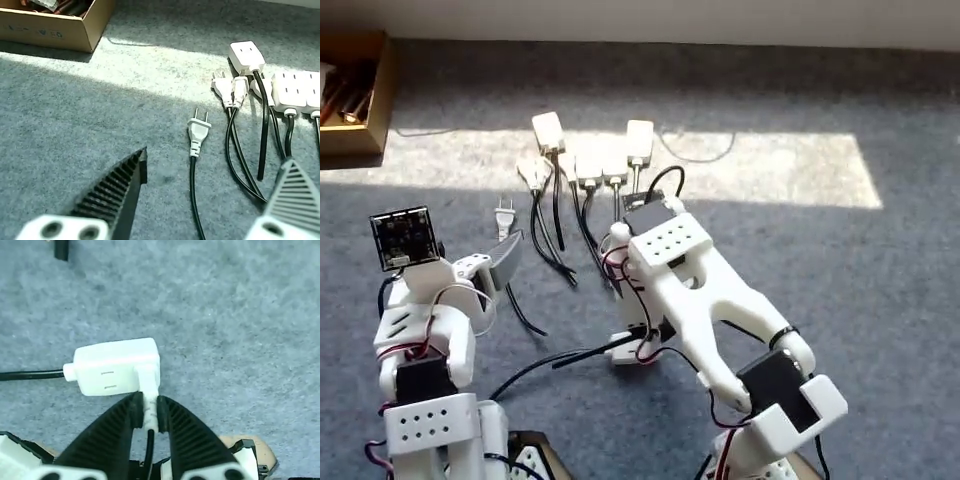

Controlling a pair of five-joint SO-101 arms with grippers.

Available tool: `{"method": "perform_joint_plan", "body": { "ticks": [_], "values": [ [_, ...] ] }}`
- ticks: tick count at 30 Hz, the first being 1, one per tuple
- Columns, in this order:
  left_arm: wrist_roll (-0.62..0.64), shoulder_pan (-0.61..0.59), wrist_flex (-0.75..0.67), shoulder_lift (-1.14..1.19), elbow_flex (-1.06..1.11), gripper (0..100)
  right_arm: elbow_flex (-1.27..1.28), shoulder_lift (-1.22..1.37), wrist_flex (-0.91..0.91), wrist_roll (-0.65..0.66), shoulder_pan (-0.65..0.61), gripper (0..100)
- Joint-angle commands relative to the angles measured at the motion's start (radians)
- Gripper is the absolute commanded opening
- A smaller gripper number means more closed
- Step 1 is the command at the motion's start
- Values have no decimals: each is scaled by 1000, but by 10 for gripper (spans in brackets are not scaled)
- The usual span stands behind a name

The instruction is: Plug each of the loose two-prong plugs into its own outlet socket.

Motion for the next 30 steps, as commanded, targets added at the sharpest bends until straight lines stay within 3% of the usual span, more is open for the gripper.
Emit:
{"method": "perform_joint_plan", "body": {
  "ticks": [1, 4, 8, 11, 16, 19, 22, 26, 30],
  "values": [
    [8, 1, -23, -1, -4, 389, 56, 10, -50, 8, -44, 10],
    [8, 2, -20, 1, -4, 389, -5, 7, -51, 43, -44, 69],
    [6, 24, -18, 1, -5, 389, -231, -19, 73, 32, -48, 272],
    [5, 58, 28, 2, -35, 389, -464, -65, 186, 140, -48, 395],
    [0, 119, 259, 4, -208, 389, -759, -220, 196, 184, 16, 396],
    [-98, 245, 390, 13, -315, 389, -837, -334, 196, 281, 148, 371],
    [-298, 384, 542, 104, -444, 389, -759, -447, 196, 361, 371, 326],
    [-614, 489, 644, 300, -512, 389, -435, -595, 163, 439, 618, 301],
    [-707, 533, 591, 479, -516, 389, 99, -820, -142, 491, 723, 301]
  ]
}}
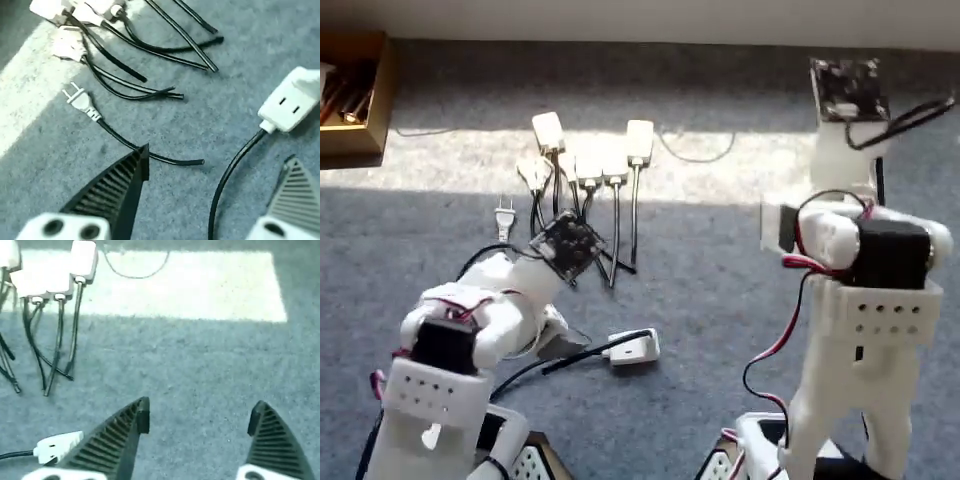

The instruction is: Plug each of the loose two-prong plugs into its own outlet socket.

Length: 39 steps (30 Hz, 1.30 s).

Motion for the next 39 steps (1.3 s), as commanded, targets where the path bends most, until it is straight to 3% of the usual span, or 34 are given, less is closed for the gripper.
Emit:
{"method": "perform_joint_plan", "body": {
  "ticks": [1, 5, 8, 16, 20, 28, 30, 33, 36, 39],
  "values": [
    [-61, 54, -54, 142, -41, 389, 539, -243, -315, 38, 82, 301],
    [-121, 124, -72, 274, -33, 389, 1038, -463, -567, 38, 90, 301],
    [-163, 176, -80, 352, -24, 389, 1230, -553, -642, 35, 90, 301],
    [-173, 401, -322, 564, 54, 388, 1342, -662, -688, 32, 91, 301],
    [-117, 483, -434, 717, 18, 335, 1392, -679, -694, 34, 90, 301],
    [-84, 452, -453, 1009, -209, 318, 1403, -699, -694, 32, 82, 301],
    [-89, 441, -451, 1056, -243, 268, 1405, -699, -694, 32, 59, 301],
    [-89, 424, -446, 1093, -282, 115, 1429, -699, -702, 35, 33, 301],
    [-132, 415, -365, 1095, -321, 4, 1449, -699, -748, 35, 31, 301],
    [-192, 374, -250, 1095, -381, 5, 1458, -699, -762, 35, 31, 301]
  ]
}}
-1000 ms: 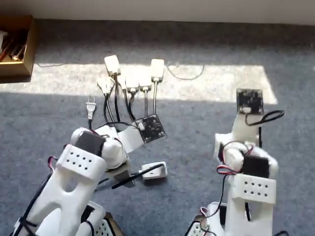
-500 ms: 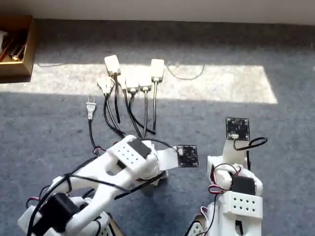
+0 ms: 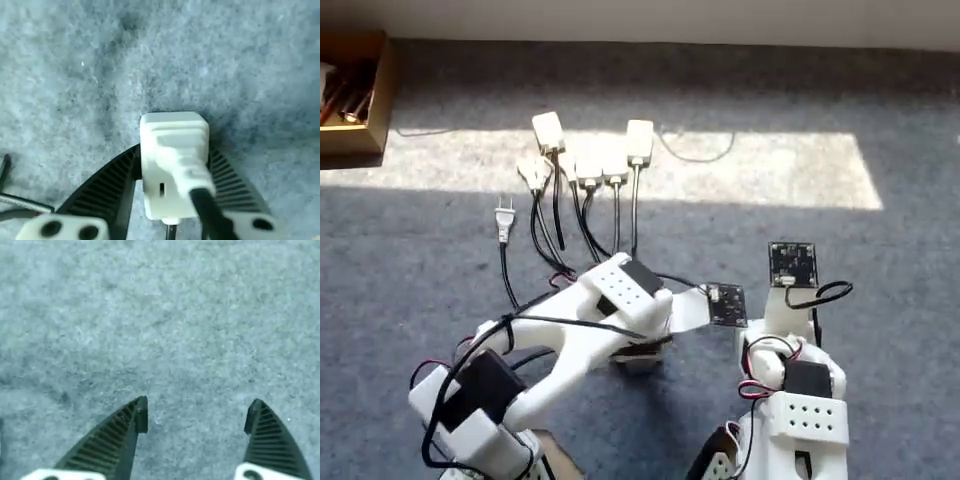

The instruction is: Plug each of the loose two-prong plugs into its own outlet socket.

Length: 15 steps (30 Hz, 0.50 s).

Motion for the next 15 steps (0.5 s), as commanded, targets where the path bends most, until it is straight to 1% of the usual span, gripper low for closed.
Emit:
{"method": "perform_joint_plan", "body": {
  "ticks": [1, 5, 7, 9, 11, 15],
  "values": [
    [-40, -94, 92, 1, -110, 4, -5, -15, -30, 8, -13, 301],
    [-66, -196, 247, 1, -269, 4, -5, -15, -31, 8, -13, 301],
    [-74, -234, 305, -1, -355, 4, -4, -15, -31, 8, -13, 301],
    [-72, -305, 347, -1, -461, 4, 1, -15, -31, 8, -13, 301],
    [-72, -417, 371, 4, -576, 4, 1, -15, -31, 8, -13, 301],
    [-74, -742, 371, 24, -763, 4, 1, -15, -31, 9, -13, 301]
  ]
}}
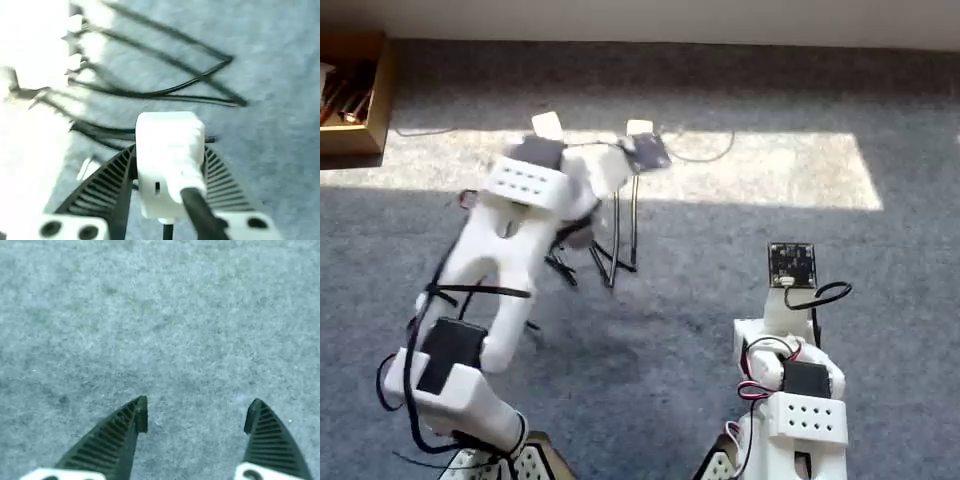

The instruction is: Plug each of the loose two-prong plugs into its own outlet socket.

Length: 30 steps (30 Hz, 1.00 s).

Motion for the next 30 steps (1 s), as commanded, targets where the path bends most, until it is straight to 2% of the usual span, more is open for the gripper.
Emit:
{"method": "perform_joint_plan", "body": {
  "ticks": [1, 5, 8, 14, 18, 23, 30],
  "values": [
    [-6, -332, -8, 22, -196, 4, -10, -15, -18, 9, -13, 301],
    [-6, -647, -61, 173, -394, 4, -10, -15, -18, 9, -15, 301],
    [-3, -828, -58, 340, -578, 4, -10, -15, -18, 9, -15, 301],
    [26, -1061, -68, 705, -972, 4, -10, -15, -18, 8, -15, 301],
    [25, -1132, -58, 932, -1264, 4, -10, -12, -13, 6, -44, 301],
    [26, -1142, -26, 1121, -1484, 18, -10, -12, -13, 8, -56, 301],
    [32, -1139, 52, 1182, -1629, 311, -8, -10, -12, 8, -56, 301]
  ]
}}
